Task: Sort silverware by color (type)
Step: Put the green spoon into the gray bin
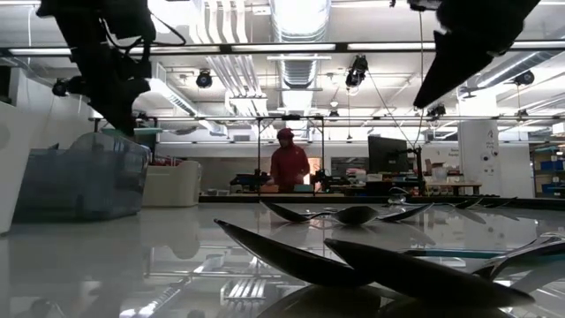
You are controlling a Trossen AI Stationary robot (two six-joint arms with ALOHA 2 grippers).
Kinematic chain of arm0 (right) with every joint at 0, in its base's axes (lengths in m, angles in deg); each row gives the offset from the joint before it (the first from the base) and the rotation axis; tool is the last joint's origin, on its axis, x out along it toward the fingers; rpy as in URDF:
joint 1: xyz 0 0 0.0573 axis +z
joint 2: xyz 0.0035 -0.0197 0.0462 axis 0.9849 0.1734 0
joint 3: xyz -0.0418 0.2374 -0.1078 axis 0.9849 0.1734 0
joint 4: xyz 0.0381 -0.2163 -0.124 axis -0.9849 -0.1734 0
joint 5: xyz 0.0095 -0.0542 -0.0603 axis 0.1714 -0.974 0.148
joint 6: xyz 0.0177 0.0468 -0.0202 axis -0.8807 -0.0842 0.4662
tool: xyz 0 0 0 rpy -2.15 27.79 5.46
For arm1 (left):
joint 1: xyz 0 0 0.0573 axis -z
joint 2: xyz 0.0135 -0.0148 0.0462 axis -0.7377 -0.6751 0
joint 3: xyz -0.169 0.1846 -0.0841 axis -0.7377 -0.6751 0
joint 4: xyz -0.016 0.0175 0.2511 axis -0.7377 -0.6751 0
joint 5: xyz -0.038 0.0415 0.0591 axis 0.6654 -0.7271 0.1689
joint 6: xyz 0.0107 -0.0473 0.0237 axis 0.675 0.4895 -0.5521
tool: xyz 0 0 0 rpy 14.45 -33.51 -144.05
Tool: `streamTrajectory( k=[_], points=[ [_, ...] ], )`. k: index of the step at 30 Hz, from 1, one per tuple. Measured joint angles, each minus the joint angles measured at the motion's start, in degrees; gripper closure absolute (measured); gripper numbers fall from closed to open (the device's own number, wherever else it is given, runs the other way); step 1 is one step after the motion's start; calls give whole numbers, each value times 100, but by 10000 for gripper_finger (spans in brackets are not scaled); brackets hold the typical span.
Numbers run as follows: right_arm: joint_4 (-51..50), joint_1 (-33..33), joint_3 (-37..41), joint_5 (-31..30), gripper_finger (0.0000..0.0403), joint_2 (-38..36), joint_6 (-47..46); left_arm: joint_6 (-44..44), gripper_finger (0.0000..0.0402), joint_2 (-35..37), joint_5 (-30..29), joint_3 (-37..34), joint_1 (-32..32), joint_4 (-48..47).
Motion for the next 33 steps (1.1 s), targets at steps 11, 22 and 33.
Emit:
streamTrajectory(
  k=[11, 22, 33],
  points=[
    [2, -589, 5, -5, 280, 0, 621, -223, 347, -261, 450, 40, -873, 123],
    [-1, -1091, 5, -4, 280, 0, 1318, -291, 330, -1083, 579, 40, -873, 108],
    [-43, -1125, 5, 2, 280, 0, 1614, -258, 282, -1061, 568, 70, -872, 97]
  ],
)
